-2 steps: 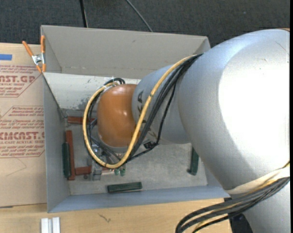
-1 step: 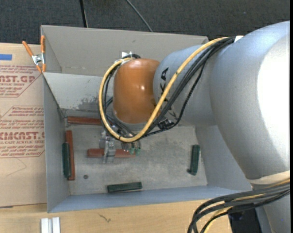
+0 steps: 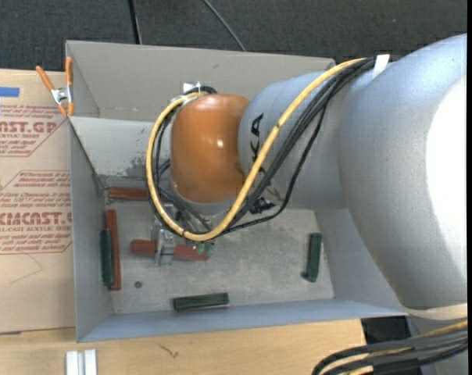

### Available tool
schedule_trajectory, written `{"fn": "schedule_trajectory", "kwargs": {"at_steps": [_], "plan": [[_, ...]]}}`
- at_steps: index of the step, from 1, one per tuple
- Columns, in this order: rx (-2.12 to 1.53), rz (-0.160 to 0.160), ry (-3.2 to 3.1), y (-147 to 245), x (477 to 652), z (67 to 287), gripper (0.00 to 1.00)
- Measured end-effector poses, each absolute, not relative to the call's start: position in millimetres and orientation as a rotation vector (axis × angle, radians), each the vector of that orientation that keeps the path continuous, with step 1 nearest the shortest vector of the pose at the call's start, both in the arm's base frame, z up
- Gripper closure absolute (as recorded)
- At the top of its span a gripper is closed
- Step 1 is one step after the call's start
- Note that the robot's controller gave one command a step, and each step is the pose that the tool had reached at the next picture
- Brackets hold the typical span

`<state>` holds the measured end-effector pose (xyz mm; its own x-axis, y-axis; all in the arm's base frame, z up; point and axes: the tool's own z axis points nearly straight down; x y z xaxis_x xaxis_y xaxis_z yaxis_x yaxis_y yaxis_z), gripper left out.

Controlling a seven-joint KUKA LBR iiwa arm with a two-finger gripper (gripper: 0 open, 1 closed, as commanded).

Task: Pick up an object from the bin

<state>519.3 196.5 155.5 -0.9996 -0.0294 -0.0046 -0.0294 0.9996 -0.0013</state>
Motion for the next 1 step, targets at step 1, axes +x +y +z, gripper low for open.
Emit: {"fn": "schedule_trajectory", "kwargs": {"at_steps": [1], "plan": [[-0.177,-0.001,3.139,219.4,520.5,217.3,1.0]]}}
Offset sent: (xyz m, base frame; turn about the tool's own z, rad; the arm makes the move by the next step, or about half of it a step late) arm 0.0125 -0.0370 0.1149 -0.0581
